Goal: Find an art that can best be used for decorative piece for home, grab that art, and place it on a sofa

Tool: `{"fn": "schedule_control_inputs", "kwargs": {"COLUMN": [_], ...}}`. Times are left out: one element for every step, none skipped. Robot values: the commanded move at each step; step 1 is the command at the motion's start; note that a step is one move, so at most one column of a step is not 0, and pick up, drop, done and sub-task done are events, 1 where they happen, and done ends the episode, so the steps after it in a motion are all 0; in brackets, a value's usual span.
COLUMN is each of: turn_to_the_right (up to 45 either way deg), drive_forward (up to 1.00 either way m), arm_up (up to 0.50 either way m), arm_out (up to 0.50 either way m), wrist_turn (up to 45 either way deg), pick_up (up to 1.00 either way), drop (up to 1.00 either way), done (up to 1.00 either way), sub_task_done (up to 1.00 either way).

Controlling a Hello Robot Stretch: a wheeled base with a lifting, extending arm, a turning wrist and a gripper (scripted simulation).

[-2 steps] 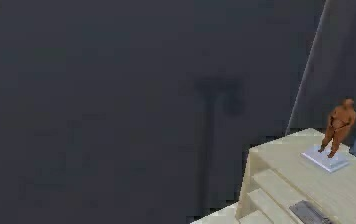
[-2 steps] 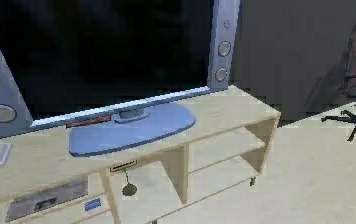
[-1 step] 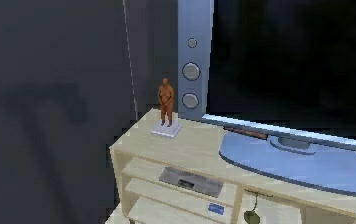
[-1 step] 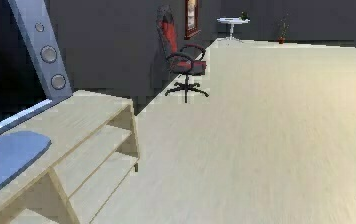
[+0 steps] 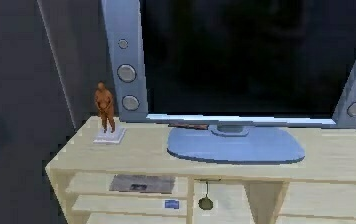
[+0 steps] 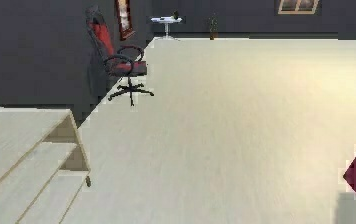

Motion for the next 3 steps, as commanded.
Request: {"fn": "schedule_control_inputs", "kwargs": {"turn_to_the_right": [3.0, 0.0, -45.0], "drive_forward": [0.00, 0.50, 0.00], "arm_up": [0.00, 0.00, 0.00], "arm_out": [0.00, 0.00, 0.00], "wrist_turn": [0.0, 0.0, 0.0], "pick_up": [0.00, 0.00, 0.00], "drop": [0.00, 0.00, 0.00], "done": [0.00, 0.00, 0.00], "sub_task_done": [0.00, 0.00, 0.00]}}
